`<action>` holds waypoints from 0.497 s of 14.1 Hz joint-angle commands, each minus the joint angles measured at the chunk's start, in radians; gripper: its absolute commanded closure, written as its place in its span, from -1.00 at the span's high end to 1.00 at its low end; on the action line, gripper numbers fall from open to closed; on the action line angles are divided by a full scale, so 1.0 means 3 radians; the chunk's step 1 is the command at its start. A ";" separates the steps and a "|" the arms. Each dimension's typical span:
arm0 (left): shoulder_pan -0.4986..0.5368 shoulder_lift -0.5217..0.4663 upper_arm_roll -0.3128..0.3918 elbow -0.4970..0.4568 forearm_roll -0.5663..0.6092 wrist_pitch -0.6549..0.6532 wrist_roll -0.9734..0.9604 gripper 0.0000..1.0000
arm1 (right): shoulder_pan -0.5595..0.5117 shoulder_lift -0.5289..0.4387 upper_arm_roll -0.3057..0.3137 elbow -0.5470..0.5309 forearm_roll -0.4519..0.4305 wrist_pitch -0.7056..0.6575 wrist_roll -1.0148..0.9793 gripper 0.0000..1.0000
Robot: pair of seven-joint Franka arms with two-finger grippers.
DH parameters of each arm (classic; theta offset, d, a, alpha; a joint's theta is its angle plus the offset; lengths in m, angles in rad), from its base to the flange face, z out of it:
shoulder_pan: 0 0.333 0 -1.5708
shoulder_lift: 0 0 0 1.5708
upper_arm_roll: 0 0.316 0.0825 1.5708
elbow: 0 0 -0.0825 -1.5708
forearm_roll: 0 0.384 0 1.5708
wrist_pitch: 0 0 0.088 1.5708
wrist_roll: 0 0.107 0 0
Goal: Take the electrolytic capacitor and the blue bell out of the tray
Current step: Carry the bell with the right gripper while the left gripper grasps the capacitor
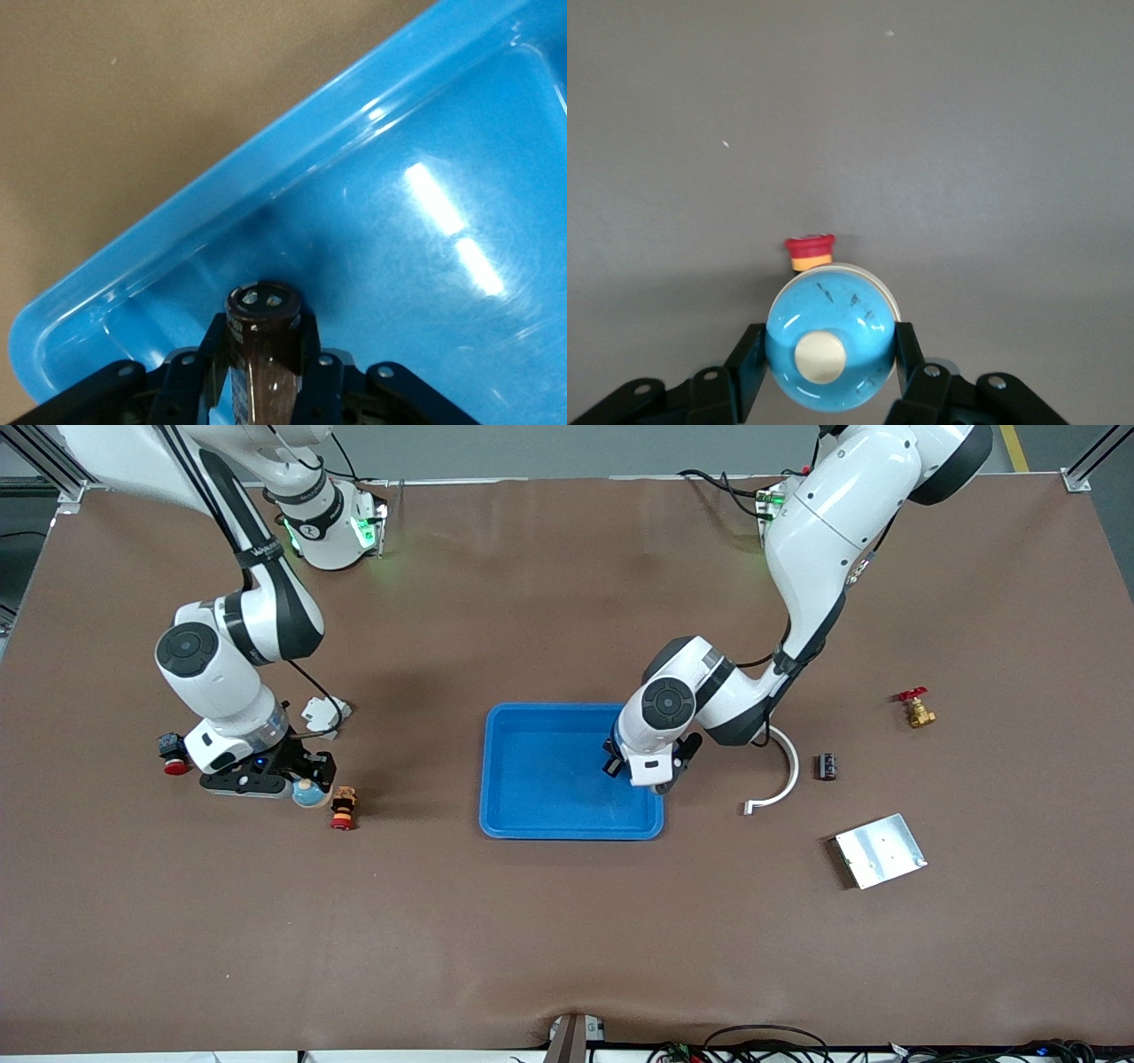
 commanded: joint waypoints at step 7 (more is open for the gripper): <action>0.0158 -0.0426 0.0064 0.0020 0.0217 -0.0288 -0.0013 -1.00 | -0.0211 0.0092 0.0070 -0.0371 0.0123 0.0458 -0.0109 -1.00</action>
